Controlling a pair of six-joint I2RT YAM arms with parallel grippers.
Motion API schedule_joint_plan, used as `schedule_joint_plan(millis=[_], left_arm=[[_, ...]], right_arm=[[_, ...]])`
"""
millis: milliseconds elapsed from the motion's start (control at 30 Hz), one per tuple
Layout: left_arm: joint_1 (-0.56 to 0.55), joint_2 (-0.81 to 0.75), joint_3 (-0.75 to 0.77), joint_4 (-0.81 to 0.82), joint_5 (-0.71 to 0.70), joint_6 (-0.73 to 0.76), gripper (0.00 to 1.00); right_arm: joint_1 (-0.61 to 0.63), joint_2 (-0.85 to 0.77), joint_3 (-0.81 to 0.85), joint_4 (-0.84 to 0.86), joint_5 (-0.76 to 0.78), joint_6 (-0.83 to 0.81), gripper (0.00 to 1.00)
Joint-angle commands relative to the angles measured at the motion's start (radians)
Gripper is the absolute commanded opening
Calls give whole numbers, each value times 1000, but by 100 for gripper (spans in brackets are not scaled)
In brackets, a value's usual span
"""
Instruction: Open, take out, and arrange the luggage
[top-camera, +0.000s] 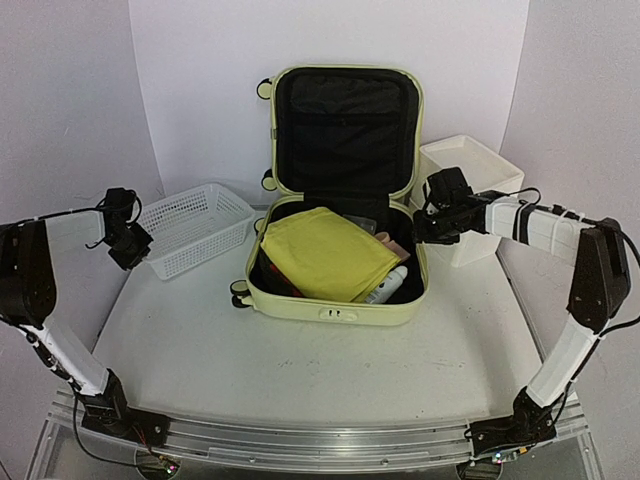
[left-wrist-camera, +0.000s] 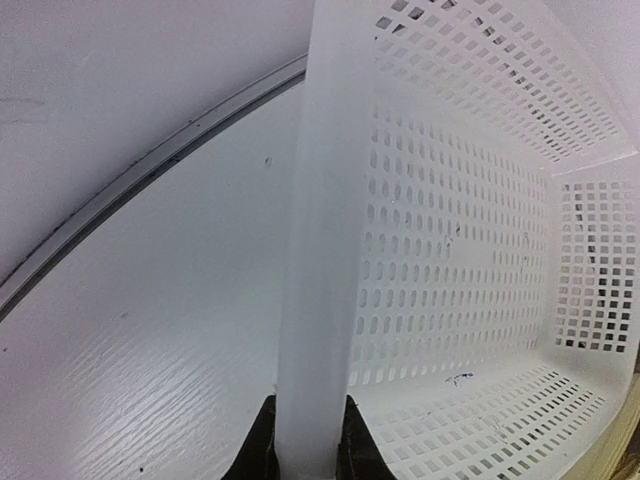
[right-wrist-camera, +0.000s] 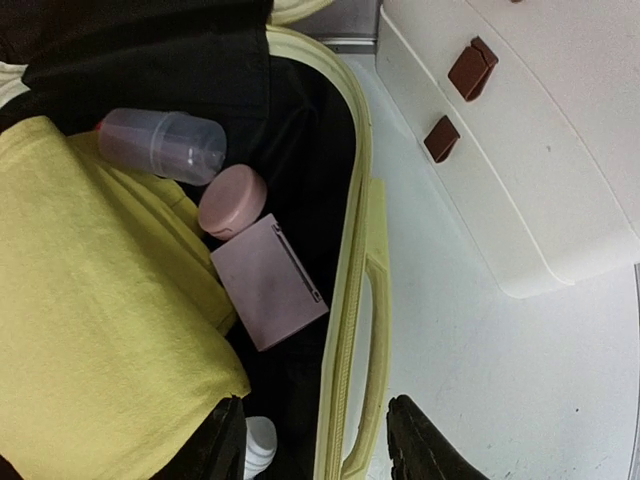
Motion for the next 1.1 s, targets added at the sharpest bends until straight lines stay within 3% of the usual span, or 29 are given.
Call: schedule_joint_plan(millis=[0,233,333,500,733,800,967,1067], left_arm=[[9,-245,-100,-62,-221,-79,0],[9,-567,-161,-55,-167,41,0],[9,-698,-170,-23,-50,135,0],[9,-803,-166,-10,234,170,0],[9,-997,-196,77,308,160,0],[8,-1011,-203,120,383,159,0],[-7,-895,-174,156,758,120,0],[-130,-871,-196,162,827,137,0]], right_arm=[[-1,-92,-26,68,-67,-30,50],[-1,-165,-43,69,-166,-42,52],[-2,-191,-36,70,-234,-41,54],[-1,-250,-40,105,-325,-11,55],[-1,-309,-19,113,-446,6,58],[-1,-334,-23,113,-452,7,58],[-1,-454,-62,118,-365,2,59],[-1,-515,-77,100,-305,-2,60]])
